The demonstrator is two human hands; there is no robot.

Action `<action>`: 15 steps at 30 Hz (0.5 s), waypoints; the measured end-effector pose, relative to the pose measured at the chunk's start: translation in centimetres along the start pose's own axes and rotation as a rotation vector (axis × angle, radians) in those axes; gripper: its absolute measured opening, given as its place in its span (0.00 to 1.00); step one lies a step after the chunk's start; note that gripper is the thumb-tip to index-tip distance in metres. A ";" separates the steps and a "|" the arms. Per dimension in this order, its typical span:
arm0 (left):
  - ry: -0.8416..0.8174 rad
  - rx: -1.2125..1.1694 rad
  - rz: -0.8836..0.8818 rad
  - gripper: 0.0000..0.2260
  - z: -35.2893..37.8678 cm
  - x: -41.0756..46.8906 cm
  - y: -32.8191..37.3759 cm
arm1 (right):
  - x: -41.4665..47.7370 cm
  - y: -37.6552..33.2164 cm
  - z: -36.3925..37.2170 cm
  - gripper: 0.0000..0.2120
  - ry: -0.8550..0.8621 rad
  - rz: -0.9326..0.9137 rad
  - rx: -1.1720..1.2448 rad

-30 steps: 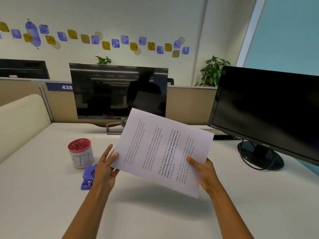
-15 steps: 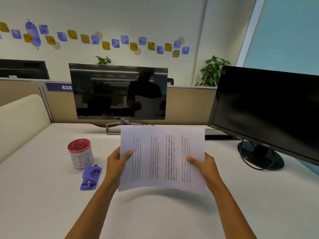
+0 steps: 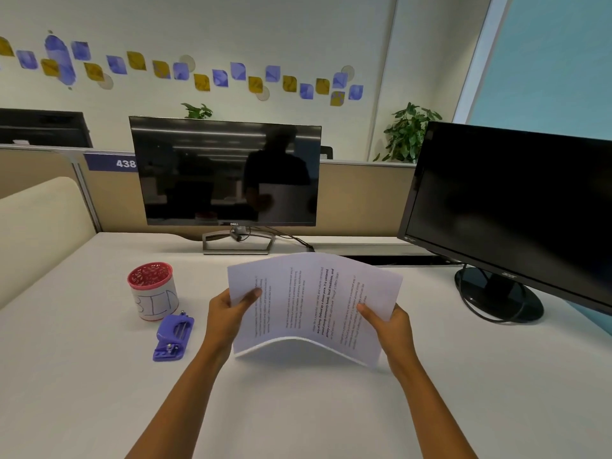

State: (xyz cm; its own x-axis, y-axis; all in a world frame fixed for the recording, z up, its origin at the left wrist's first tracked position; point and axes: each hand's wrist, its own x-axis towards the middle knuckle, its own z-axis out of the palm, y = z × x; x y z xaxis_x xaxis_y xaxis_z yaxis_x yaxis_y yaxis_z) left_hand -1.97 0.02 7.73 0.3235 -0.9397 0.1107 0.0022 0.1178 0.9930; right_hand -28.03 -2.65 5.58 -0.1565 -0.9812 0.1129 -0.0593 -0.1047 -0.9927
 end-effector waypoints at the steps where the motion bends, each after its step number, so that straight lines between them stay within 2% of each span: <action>1: 0.008 0.002 0.011 0.03 0.0 0.1 0.2 | 0.2 -0.2 0.0 0.10 0.001 -0.011 0.002; 6: 0.025 0.002 0.021 0.03 -0.3 0.4 1.1 | 0.9 -1.2 -0.5 0.10 -0.015 -0.064 -0.028; 10: -0.007 0.029 -0.001 0.05 -1.0 0.6 0.8 | 1.0 -0.7 -1.2 0.16 -0.045 -0.071 -0.049; 15: 0.001 0.042 0.006 0.04 -1.1 0.8 0.8 | 1.0 -0.9 -1.3 0.10 -0.048 -0.106 -0.078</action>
State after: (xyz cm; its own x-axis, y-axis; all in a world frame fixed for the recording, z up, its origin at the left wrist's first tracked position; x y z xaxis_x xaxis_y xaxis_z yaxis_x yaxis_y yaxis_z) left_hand -0.64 -0.30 8.57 0.3244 -0.9387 0.1166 -0.0391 0.1099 0.9932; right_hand -29.43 -3.28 6.64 -0.0984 -0.9721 0.2127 -0.1498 -0.1969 -0.9689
